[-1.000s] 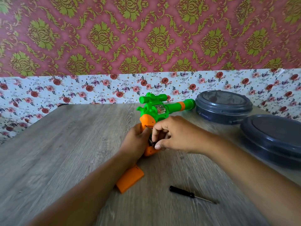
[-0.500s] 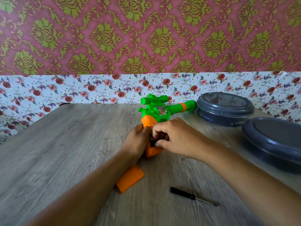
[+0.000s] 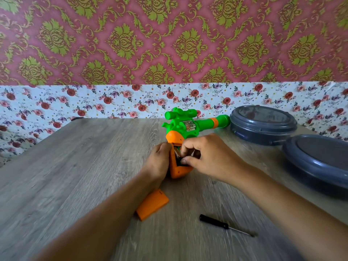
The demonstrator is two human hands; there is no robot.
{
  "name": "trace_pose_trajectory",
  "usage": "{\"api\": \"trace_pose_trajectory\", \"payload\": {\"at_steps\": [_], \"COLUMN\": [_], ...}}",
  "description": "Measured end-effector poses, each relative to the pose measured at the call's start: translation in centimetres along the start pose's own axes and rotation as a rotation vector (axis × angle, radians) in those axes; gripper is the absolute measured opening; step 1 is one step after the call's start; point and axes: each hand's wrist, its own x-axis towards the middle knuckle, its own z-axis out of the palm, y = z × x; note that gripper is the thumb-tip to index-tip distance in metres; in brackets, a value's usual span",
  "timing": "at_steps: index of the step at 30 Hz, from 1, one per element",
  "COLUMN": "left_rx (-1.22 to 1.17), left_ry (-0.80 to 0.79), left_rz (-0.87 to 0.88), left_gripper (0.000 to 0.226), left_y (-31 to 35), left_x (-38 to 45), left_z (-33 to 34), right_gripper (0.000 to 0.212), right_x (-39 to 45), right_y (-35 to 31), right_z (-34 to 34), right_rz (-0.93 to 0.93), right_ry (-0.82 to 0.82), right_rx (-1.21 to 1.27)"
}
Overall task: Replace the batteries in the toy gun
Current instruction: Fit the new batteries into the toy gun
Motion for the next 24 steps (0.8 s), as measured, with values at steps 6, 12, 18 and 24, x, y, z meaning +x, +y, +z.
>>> {"api": "trace_pose_trajectory", "payload": {"at_steps": [6,12,18,24], "left_rx": [0.002,-0.043,-0.061,-0.107], "left_ry": [-0.037,-0.049,-0.061,-0.123], "left_rz": [0.014,-0.002,-0.038,-0.083], "left_gripper": [0.037,0.038,0.018,0.018], "left_y": [0.0,-0.2,0.0,0.0], "left_x": [0.0,0.1,0.1,0.4], "left_z": [-0.1,-0.2,-0.3,-0.9], "right_gripper": [0.013,0.010,0.011,0.009], "right_x": [-0.4,-0.3,-0.1,0.1], "right_y": [0.1,0.2,0.4,-2.3], "right_z": [1.8,2.0,2.3,-0.4], "right_rz": [-0.031,-0.011,-0.058,-0.108], "right_ry": [0.088,0.148,0.091,0.031], "right_rx": [-0.079,0.013,0.009,0.038]}}
